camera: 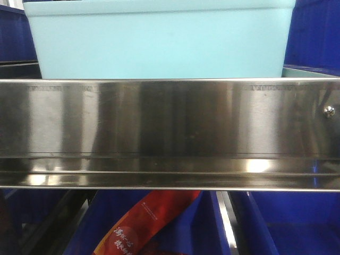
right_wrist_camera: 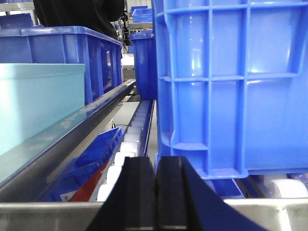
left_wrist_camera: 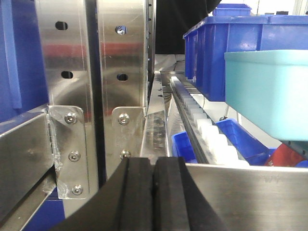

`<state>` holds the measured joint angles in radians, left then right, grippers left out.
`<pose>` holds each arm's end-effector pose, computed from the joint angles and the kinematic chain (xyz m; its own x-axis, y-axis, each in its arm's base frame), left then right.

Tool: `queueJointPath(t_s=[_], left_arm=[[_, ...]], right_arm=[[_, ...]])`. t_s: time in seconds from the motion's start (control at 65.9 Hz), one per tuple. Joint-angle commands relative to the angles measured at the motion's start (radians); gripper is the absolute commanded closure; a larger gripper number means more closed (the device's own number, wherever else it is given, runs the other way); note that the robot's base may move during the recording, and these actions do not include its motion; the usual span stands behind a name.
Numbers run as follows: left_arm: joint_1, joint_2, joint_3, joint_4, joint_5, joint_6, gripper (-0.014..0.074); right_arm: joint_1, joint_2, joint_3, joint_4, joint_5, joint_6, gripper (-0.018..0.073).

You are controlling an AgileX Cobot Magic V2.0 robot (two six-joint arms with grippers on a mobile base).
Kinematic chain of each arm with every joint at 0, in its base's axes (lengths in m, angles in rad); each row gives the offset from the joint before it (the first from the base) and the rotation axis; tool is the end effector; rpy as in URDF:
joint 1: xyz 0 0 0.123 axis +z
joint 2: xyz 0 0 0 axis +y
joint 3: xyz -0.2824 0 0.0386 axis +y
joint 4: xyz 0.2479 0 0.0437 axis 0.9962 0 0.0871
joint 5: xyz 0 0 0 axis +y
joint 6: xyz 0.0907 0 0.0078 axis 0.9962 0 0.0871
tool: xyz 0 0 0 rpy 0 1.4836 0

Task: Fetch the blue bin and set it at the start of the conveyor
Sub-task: 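Grip the light-blue bin's sides with both grippers on the shelf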

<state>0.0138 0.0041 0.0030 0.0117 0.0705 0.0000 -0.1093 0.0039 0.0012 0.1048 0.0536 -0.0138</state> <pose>0.0570 0.0009 0.2054 0.0094 0.0118 -0.9999 -0.0147 0.9998 0.0117 0.0566 -0.0057 0.2076 0.0379 0.0871 -0.9955 0.1005 0.9908 0.0905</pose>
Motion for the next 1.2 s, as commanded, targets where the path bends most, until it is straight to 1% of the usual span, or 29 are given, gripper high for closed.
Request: queueJointPath(t_s=[0.0,0.637,0.743,0.759,0.804,0.895,0.971,1.017,1.077,1.138,1.183], left_arm=[[0.002,-0.004,-0.003,-0.004,-0.015,0.000,0.0707],[0.002,-0.004,-0.003,-0.004,-0.025,0.000,0.0707],[0.002,-0.004,-0.003,-0.004,-0.062,0.000,0.0707],[0.002,-0.004,-0.003,-0.004,-0.091,0.000,0.0707],[0.002,-0.004,-0.003,-0.004,-0.117,0.000,0.0707],[0.002,-0.004,-0.003,-0.004,-0.149,0.000,0.0707],[0.002,-0.004,-0.003,-0.006,-0.195,0.000,0.0707],[0.002,-0.004,-0.003,-0.006,-0.192,0.000,0.0707],[0.002,-0.004,-0.045,-0.006,-0.164,0.000,0.0707],[0.002,-0.004,-0.114,-0.006,-0.101,0.000,0.0707],[0.002,-0.004,-0.168,-0.006,-0.039,0.000,0.0699]], right_arm=[[0.003,-0.004,-0.001,0.000,-0.024,-0.005,0.0721],[0.003,-0.004,-0.001,0.000,-0.039,-0.005,0.0721],[0.003,-0.004,-0.001,0.000,-0.041,-0.005,0.0721],[0.003,-0.004,-0.001,0.000,-0.043,-0.005,0.0721],[0.003,-0.004,-0.001,0.000,-0.046,-0.005,0.0721],[0.003,-0.004,-0.001,0.013,-0.108,-0.005,0.0721],[0.003,-0.004,-0.018,0.013,-0.116,-0.005,0.0721],[0.003,-0.004,-0.070,0.013,-0.082,-0.005,0.0721],[0.003,-0.004,-0.147,0.013,0.004,-0.005,0.0721],[0.003,-0.004,-0.230,0.013,0.106,-0.005,0.0718],[0.003,0.002,-0.298,0.013,0.177,-0.005,0.0683]])
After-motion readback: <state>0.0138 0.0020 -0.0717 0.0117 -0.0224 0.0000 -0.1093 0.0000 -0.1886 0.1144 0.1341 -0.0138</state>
